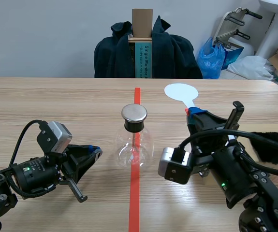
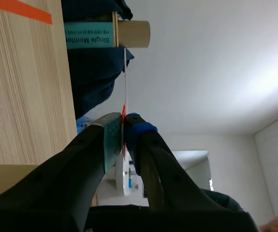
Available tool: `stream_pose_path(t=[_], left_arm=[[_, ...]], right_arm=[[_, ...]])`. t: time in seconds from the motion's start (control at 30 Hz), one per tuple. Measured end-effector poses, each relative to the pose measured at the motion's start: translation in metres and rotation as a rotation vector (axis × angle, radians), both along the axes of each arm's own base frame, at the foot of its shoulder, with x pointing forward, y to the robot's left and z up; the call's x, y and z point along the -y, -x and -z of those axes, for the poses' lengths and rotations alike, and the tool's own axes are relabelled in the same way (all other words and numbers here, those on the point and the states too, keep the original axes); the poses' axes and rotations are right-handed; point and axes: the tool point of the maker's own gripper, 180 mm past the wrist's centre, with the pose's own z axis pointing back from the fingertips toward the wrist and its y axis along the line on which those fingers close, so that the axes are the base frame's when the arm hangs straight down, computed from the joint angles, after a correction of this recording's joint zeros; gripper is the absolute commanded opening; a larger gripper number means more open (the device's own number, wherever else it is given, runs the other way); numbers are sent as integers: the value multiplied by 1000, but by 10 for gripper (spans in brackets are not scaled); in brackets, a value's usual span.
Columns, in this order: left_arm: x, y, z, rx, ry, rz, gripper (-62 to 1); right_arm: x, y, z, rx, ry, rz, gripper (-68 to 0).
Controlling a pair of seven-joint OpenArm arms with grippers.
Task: Do the electroscope experiment.
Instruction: 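Move the plate toward and away from the electroscope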
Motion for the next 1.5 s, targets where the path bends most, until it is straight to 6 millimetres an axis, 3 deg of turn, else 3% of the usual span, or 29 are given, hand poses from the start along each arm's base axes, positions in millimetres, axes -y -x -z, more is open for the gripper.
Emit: stream_pose_path(t=[0.27, 1.0, 1.5], left_arm=[[0, 0, 0, 0, 0, 0, -577], [0, 0, 0, 0, 0, 0, -577], [0, 0, 0, 0, 0, 0, -577]], right_arm=[[1, -1, 0, 0, 0, 8, -669], [-54, 34, 0, 7, 13, -357, -669], [-58, 37, 0, 8, 14, -385, -668]])
